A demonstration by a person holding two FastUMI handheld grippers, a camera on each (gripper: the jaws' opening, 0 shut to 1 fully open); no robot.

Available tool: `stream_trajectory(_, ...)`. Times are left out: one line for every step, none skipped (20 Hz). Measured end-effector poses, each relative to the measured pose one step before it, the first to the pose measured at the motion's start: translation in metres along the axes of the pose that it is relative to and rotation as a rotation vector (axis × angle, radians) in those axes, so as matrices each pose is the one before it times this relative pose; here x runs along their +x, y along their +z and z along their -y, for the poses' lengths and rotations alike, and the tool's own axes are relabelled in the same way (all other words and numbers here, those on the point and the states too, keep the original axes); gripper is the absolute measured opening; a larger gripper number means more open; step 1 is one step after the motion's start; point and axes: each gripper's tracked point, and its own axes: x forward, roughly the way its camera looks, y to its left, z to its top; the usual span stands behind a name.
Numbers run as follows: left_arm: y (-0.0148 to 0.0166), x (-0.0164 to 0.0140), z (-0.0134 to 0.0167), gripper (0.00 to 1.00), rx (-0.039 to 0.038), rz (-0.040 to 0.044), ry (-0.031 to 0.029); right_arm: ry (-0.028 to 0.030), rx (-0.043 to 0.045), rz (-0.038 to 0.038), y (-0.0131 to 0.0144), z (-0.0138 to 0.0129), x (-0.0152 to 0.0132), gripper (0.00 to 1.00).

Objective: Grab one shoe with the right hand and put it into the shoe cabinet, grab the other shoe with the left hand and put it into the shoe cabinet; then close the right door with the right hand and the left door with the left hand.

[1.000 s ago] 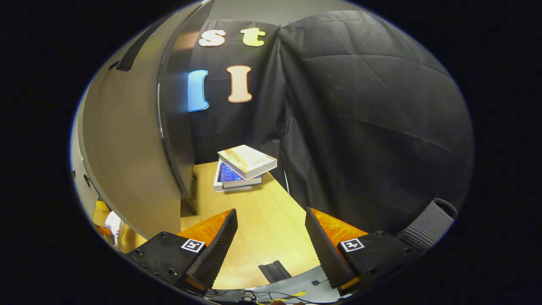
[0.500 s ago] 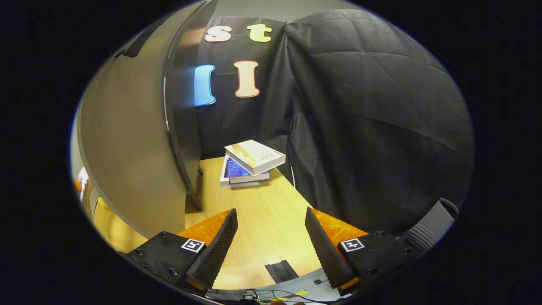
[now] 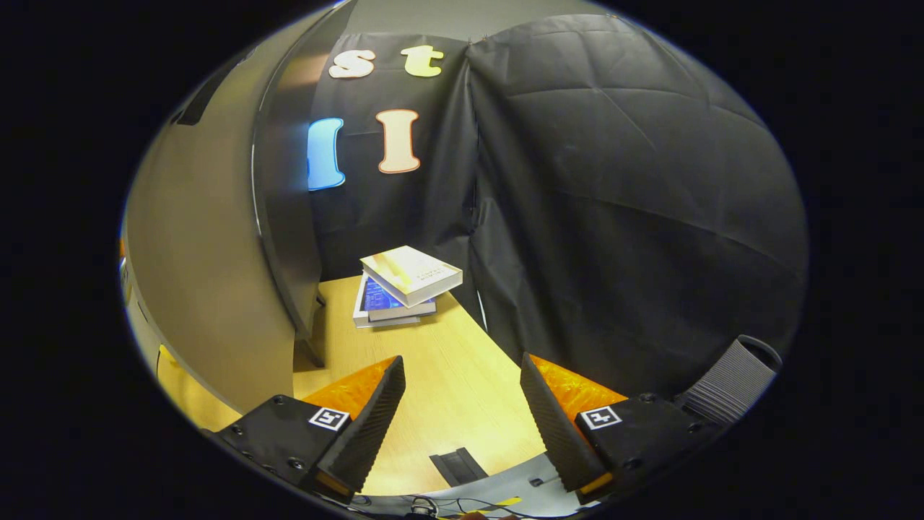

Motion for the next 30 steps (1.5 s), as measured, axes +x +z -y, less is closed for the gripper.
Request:
stream_trajectory(0.00150,0.00105,0.00012,0.01,0.00572,0.01476,0.00141,-0.00522,0.00800,0.00304,0.00092,0.00252,-0.00033,1.00)
stream_trajectory(0.00080,0.00154,-0.00020,0.01,0.00427,0.01530,0.00199,-0.00502,0.00863,0.00260,0.00099,0.00161,-0.00127,1.00)
stream_trajectory(0.00240,-0.00044,-0.00022,0.01,-0.00071,0.02114,0.00190,-0.00414,0.00704,0.00208,-0.00006,0.00246,-0.00118,1.00)
stream_trajectory(-0.00003,0.00040,-0.00063,0.01,-0.00372,0.02404,0.00272,-0.00658,0.00461,0.00143,-0.00019,0.00222,-0.00124,1.00)
stream_trajectory(0.00058,0.00098,-0.00072,0.01,-0.00553,0.01642,0.00547,-0.00429,0.00489,0.00010,-0.00041,0.00252,-0.00044,1.00)
stream_trajectory(-0.00179,0.00032,0.00053,0.01,-0.00594,0.00850,0.00512,-0.00471,0.00547,-0.00045,0.00003,0.00154,-0.00171,1.00)
stream_trajectory(-0.00177,-0.00049,0.00044,0.02,-0.00557,0.00381,0.00579,-0.00495,0.00569,0.00002,-0.00091,0.00237,-0.00115,1.00)
stream_trajectory(0.00224,-0.00193,-0.00052,0.01,-0.00352,-0.00183,0.00251,-0.00604,0.00458,0.00030,-0.00074,0.00206,-0.00133,1.00)
stream_trajectory(-0.00053,-0.00078,0.00047,0.01,-0.00310,-0.00738,0.00132,-0.00816,0.00239,-0.00125,-0.00127,0.00311,-0.00110,1.00)
stream_trajectory(0.00062,-0.00036,0.00026,0.01,-0.00071,-0.01007,0.00019,-0.00834,0.00185,-0.00077,-0.00030,0.00276,-0.00226,1.00)
stream_trajectory(-0.00057,0.00118,-0.00070,0.01,0.00470,-0.01121,-0.00157,-0.01046,0.00276,-0.00024,-0.00118,0.00448,-0.00228,1.00)
stream_trajectory(0.00015,-0.00103,-0.00028,0.01,0.00888,-0.01175,-0.00001,-0.00809,0.00537,-0.00142,-0.00101,0.00310,-0.00092,1.00)
stream_trajectory(-0.00002,-0.00073,-0.00039,0.01,0.00620,-0.01600,0.00088,-0.00878,0.00659,-0.00001,0.00059,0.00194,0.00044,1.00)
stream_trajectory(-0.00161,-0.00072,0.00045,0.01,0.00436,-0.01982,0.00214,-0.00862,0.00726,0.00180,0.00163,0.00300,-0.00072,1.00)
stream_trajectory(-0.00176,-0.00174,-0.00012,0.07,0.00430,-0.01742,0.00378,-0.00670,0.00612,0.00407,0.00150,0.00241,-0.00158,1.00)
stream_trajectory(-0.00450,0.00249,-0.00106,0.01,0.00596,-0.02212,0.00555,-0.00730,0.00394,0.00638,0.00311,0.00162,-0.00061,1.00)
stream_trajectory(-0.00134,-0.00032,-0.00130,0.01,0.00537,-0.01266,0.00807,-0.00260,0.00255,0.00792,0.00368,0.00107,-0.00121,1.00)
stream_trajectory(-0.00313,0.00201,0.00045,0.02,0.00642,-0.01083,0.00695,0.00116,0.00200,0.00879,0.00529,-0.00086,-0.00053,0.97)
stream_trajectory(-0.00315,0.00027,0.00280,0.02,-0.00080,-0.01236,-0.00562,0.00674,0.00104,0.00975,0.00453,-0.00246,-0.00021,0.97)
stream_trajectory(0.00132,0.00161,0.00101,0.04,-0.00017,0.01101,-0.00173,0.01322,0.00019,0.00950,0.00678,-0.00431,-0.00054,1.00)
stream_trajectory(0.00533,-0.00445,-0.00164,0.17,0.00884,0.02637,0.00340,0.01410,-0.00083,0.01245,0.00821,-0.00541,0.00134,1.00)
stream_trajectory(0.00984,-0.00905,-0.00436,0.17,0.01472,0.03314,0.01946,0.01762,-0.00106,0.01727,0.01106,-0.00573,0.00064,1.00)
stream_trajectory(0.00669,-0.00596,-0.00264,0.19,0.01522,0.02883,0.00536,0.01719,0.00120,0.02267,0.01024,-0.00545,0.00183,0.96)
stream_trajectory(0.00795,-0.01483,-0.00001,0.44,0.01691,0.02003,0.00219,0.01853,0.00586,0.02294,0.01213,-0.00594,0.00159,0.96)
stream_trajectory(0.00729,-0.02203,-0.00252,0.69,0.01090,0.02023,0.01394,0.02612,0.01298,0.01779,0.01074,-0.00976,0.00143,0.96)
stream_trajectory(0.00905,-0.01532,-0.00235,0.94,-0.00169,0.02129,0.00187,0.02751,0.01235,0.01738,0.00988,-0.00992,0.00158,0.99)
stream_trajectory(0.00678,-0.01660,0.00195,0.94,-0.00523,0.02397,-0.00542,0.02940,0.00710,0.01990,0.01051,-0.00843,0.00160,0.98)
stream_trajectory(0.00719,-0.01807,0.00087,0.94,-0.00625,0.03065,-0.00290,0.03292,-0.00359,0.02131,0.01183,-0.00978,0.00165,0.98)
stream_trajectory(0.00886,-0.01876,-0.00003,0.94,-0.00073,0.03515,-0.00087,0.02891,-0.01093,0.02428,0.01057,-0.00772,0.00286,0.93)
stream_trajectory(0.00928,-0.01686,0.00155,1.00,0.00606,0.03654,-0.00358,0.02260,-0.00724,0.02445,0.01072,-0.00543,0.00294,0.93)
